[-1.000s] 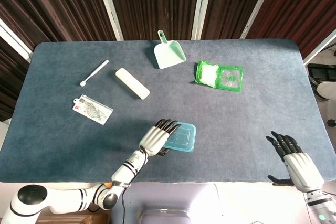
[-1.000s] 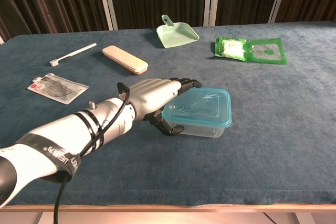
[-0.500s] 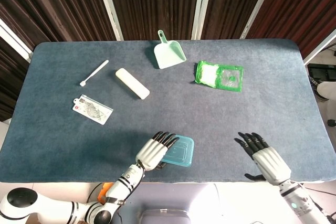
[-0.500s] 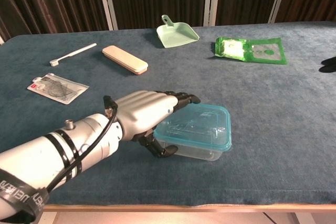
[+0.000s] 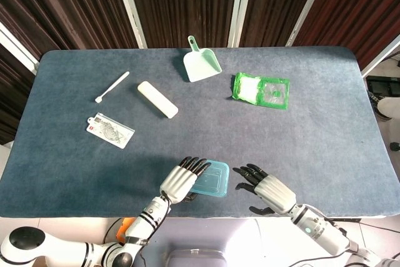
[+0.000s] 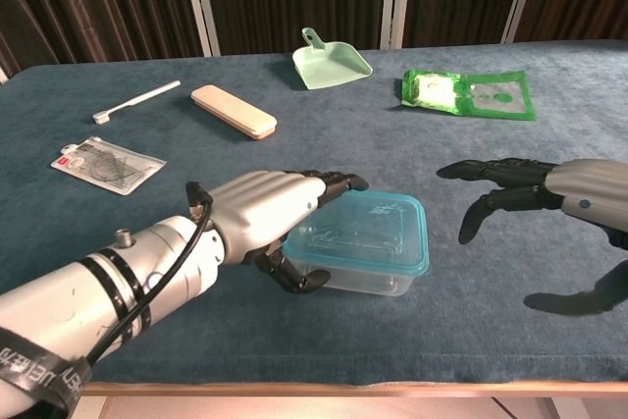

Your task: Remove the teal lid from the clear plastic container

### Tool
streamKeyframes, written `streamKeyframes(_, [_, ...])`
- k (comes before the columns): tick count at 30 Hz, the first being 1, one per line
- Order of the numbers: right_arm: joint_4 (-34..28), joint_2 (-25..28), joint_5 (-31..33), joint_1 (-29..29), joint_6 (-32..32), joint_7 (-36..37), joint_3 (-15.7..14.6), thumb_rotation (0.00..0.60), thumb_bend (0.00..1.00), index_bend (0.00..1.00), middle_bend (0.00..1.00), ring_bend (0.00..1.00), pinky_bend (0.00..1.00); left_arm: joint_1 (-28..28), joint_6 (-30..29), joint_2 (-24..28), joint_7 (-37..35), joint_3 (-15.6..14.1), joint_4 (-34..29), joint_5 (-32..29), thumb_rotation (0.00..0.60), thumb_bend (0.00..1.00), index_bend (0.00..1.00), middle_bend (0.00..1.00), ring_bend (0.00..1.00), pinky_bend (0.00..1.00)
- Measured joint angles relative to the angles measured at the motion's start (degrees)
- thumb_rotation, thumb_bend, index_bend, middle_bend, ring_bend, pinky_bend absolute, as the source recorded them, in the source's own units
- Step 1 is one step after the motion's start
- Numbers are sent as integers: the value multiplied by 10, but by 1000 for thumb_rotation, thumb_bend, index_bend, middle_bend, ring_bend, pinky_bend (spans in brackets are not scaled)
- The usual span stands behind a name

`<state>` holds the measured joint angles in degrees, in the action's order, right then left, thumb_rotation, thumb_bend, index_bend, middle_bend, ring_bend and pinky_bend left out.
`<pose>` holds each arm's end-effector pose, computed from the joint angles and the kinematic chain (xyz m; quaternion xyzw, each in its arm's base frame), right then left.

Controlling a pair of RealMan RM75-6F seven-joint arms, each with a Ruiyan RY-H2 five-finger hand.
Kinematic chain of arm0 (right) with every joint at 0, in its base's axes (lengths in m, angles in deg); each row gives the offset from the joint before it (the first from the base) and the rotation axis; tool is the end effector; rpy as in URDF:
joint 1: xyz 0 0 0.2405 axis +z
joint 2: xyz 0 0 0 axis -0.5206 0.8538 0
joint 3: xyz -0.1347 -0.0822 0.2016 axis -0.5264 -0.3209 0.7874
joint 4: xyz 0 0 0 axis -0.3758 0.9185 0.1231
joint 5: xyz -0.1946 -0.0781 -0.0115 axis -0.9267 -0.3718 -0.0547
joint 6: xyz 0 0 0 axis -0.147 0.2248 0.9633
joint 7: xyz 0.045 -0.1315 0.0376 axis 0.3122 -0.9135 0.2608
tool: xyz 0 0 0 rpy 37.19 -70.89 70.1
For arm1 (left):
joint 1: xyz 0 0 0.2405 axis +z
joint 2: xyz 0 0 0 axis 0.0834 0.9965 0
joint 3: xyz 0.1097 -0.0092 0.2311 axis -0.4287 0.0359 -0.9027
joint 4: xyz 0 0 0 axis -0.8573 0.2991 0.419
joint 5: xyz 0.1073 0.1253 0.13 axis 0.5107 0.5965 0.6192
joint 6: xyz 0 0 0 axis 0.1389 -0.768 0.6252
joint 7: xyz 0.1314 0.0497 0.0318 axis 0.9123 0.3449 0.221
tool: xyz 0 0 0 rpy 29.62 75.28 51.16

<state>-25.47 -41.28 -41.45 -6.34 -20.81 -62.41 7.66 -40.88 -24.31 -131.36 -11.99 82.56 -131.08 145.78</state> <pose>-0.2275 -0.2244 0.0151 0.8003 -0.3484 0.4149 0.2568 -0.0633 0.2600 -0.1051 -0.7938 -0.3594 -0.3763 0.3149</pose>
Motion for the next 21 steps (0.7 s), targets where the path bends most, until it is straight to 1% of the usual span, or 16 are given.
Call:
streamKeyframes(6, [47,-40,-5,18,19,33,-2,600,430,514,1,0,0,11,-22,-4,-2,-6,6,28,600,363,0,523,402,500])
streamKeyframes(10, [75,-60,10,28,20,53,1,600,431,505,0,0,0,15,-14,-3,-13,-10,4,30,600,364,0,526,402,510])
streamKeyframes(17, [88,-82,25,49,12,65,3,600,431,500,0,0,0,17,1,-4,-20,-7,6,23,600,364,0,527,402,514])
streamKeyframes(21, [90,-91,31,62,3,64,2,600,432,519,0,0,0,18,3,-4,-19,-7,6,24,600,364,0,528,401,516])
